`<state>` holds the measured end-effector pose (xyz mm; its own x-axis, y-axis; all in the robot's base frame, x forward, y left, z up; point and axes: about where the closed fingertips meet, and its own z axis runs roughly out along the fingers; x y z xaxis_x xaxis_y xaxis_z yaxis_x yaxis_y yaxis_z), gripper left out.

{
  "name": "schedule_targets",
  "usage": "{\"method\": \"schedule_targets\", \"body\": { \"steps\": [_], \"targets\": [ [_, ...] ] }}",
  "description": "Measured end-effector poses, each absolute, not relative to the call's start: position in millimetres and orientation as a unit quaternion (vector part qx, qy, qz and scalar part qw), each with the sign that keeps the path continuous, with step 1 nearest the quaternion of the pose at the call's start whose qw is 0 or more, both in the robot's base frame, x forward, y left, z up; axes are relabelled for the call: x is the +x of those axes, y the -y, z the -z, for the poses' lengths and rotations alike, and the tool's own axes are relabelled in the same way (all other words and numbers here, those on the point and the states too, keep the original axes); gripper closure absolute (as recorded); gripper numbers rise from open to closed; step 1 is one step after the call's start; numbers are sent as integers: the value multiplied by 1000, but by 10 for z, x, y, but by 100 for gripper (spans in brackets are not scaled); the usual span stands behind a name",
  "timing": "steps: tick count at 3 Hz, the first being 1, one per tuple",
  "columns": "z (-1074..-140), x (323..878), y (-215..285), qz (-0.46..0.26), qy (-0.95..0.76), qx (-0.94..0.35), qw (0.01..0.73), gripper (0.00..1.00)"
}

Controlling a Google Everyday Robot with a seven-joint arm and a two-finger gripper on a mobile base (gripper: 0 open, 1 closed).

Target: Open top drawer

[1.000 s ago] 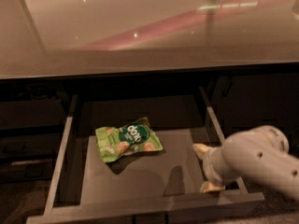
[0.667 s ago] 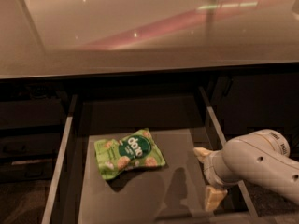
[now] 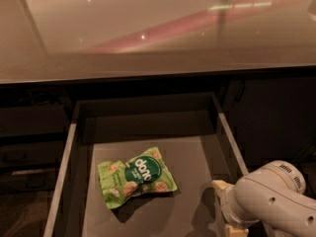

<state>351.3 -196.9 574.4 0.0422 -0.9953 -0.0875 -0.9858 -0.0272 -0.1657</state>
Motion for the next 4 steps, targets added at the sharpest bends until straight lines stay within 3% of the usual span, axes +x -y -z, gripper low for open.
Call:
{"method": "schedule_targets", "body": {
  "steps": [2,3,4],
  "targets": [
    [-5914,3657,1984,9,-695,-711,109,0],
    [-6300,3916,1995,-11,-703,-696,144,0],
    [-6878,4001,1937,15,-709,-685,168,0]
  ]
}}
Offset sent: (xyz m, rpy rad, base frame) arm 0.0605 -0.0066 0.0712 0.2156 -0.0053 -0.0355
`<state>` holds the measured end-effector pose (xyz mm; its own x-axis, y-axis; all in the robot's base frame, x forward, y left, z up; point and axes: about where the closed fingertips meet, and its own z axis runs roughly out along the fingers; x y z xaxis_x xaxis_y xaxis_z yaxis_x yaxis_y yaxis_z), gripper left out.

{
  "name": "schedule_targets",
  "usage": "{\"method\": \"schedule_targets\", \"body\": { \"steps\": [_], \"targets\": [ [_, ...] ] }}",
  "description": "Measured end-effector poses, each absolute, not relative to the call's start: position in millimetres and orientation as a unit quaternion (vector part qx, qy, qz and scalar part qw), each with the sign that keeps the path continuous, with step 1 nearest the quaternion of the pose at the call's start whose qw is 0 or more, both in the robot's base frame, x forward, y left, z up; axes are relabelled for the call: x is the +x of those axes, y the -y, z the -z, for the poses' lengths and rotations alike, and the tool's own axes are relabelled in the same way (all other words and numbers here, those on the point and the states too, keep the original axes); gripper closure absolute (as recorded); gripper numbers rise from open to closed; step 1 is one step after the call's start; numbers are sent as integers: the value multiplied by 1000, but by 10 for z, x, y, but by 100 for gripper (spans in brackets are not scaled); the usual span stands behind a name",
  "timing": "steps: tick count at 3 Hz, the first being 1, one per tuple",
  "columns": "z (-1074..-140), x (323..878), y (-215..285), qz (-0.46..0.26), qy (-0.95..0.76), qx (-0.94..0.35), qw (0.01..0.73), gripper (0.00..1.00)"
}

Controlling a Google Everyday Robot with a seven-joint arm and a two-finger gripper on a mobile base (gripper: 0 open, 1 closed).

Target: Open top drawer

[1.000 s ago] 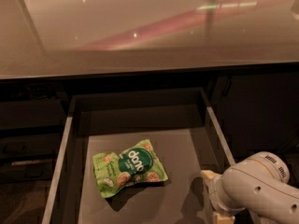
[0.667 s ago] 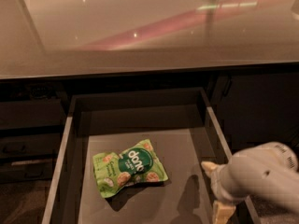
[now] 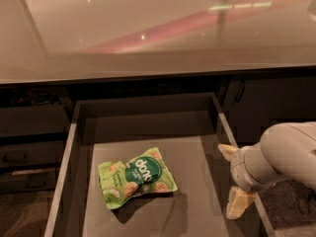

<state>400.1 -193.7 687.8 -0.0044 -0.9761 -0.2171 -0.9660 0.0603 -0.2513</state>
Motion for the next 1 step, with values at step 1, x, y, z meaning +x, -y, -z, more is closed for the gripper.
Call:
{"method": "schedule_targets", "body": {
  "steps": [1],
  "targets": [
    [-6878,4001,1937,15,-709,-685,168,0]
  ]
}}
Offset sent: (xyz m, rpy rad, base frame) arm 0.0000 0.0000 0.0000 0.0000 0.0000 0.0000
